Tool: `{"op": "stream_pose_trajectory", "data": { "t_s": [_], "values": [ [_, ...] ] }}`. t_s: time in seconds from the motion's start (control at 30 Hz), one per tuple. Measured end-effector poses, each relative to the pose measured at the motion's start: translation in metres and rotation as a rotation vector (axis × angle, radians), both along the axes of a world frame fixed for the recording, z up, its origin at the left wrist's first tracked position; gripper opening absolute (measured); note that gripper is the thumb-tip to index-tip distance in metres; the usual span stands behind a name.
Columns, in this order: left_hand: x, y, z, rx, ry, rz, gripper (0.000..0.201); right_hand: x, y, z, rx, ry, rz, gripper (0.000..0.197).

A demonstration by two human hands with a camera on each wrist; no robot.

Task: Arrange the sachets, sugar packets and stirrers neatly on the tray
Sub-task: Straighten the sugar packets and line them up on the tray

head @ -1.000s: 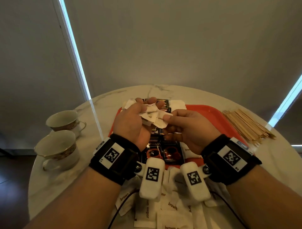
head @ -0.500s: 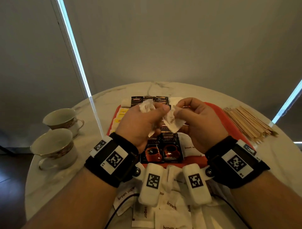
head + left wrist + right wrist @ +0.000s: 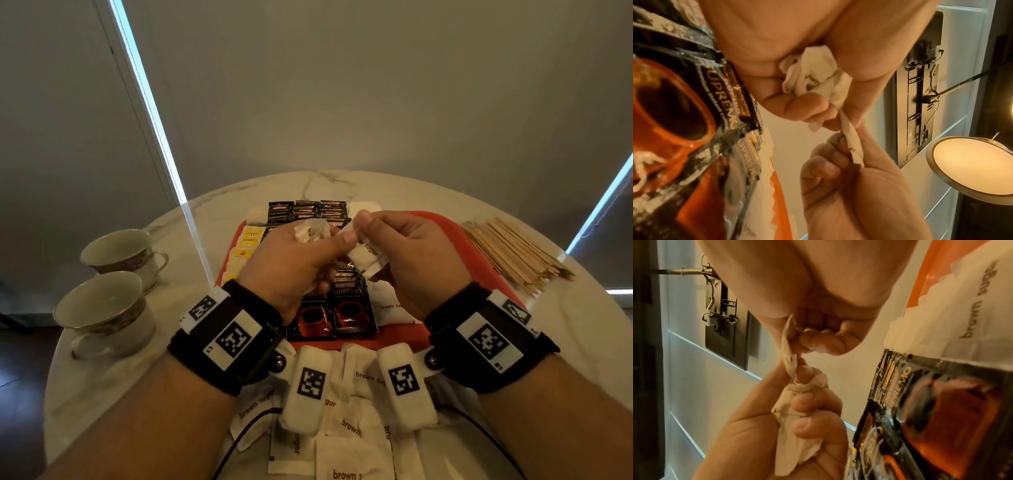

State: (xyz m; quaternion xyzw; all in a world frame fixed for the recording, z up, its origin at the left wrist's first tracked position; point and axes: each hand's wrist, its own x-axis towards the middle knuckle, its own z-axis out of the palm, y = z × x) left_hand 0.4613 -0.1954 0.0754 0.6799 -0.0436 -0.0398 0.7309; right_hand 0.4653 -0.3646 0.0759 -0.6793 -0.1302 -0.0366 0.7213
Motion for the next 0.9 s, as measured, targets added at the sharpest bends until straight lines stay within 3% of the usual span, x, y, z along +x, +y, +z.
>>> {"op": "stream_pose_trajectory", "data": {
  "t_s": [0.13, 0.23, 0.37, 0.47, 0.63, 0.77, 0.9],
  "values": [
    [0.005, 0.001, -0.002, -0.049, -0.001, 0.082, 0.014, 0.000, -0.006, 0.001, -0.116, 0.023, 0.015, 0.032],
    [0.010, 0.001, -0.003, -0.164, 0.059, 0.148, 0.016, 0.003, -0.014, 0.003, -0.180, 0.099, 0.002, 0.020],
    [0.007, 0.000, -0.003, -0.207, 0.075, 0.120, 0.023, 0.001, -0.017, 0.010, -0.037, 0.143, -0.065, 0.004],
    [0.003, -0.004, -0.002, -0.159, 0.052, 0.075, 0.019, -0.004, -0.018, 0.013, -0.013, 0.141, -0.056, 0.009],
    [0.005, 0.001, 0.000, -0.190, 0.053, 0.095, 0.020, -0.017, -0.041, 0.002, -0.265, 0.256, -0.184, 0.020],
    [0.008, 0.005, 0.000, -0.230, 0.064, 0.122, 0.016, -0.033, -0.056, 0.003, -0.528, 0.389, -0.217, 0.012],
    [0.006, 0.004, 0.002, -0.250, 0.054, 0.117, 0.014, -0.038, -0.055, 0.001, -0.633, 0.456, -0.204, 0.011]
  ]
}}
